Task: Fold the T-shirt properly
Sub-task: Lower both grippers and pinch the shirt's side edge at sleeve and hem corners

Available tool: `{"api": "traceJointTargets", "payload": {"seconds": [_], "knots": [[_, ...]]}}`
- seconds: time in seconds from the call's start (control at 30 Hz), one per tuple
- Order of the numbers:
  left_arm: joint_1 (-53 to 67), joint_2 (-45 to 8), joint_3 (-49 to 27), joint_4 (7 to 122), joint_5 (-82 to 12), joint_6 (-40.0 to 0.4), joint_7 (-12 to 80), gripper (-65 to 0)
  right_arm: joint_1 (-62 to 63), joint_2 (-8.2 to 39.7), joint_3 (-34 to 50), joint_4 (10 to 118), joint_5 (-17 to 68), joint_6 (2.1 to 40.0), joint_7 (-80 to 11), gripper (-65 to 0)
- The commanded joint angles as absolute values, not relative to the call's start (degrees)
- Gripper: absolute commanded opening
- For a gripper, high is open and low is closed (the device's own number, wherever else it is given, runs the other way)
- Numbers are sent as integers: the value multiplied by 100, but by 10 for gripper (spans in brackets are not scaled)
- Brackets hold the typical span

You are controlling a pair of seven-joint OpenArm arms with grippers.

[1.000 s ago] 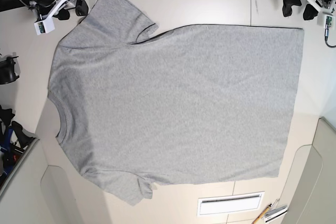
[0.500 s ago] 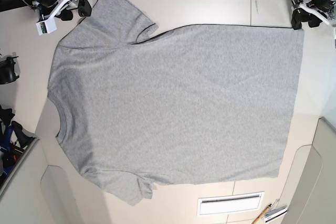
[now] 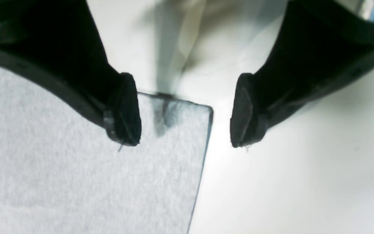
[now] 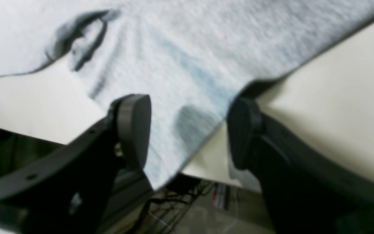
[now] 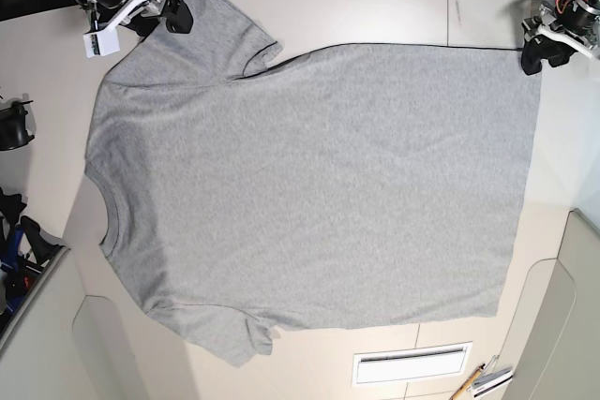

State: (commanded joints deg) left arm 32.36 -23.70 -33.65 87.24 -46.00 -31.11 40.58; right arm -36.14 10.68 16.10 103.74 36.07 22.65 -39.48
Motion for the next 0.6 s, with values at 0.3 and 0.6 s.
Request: {"api": "traceJointTargets", "payload": {"seconds": [0.3,0.6], "knots": [[3223,-2388,-3365,8724,-4558,-3114,4056,-181,-3218,947,1599,9732,3883,2598,-3975,-281],[3188,-2561,-3365,8722,-4458,-3111,4069,-181,-3186,930,1599,9732,3677,2877,-3948,-650]]}}
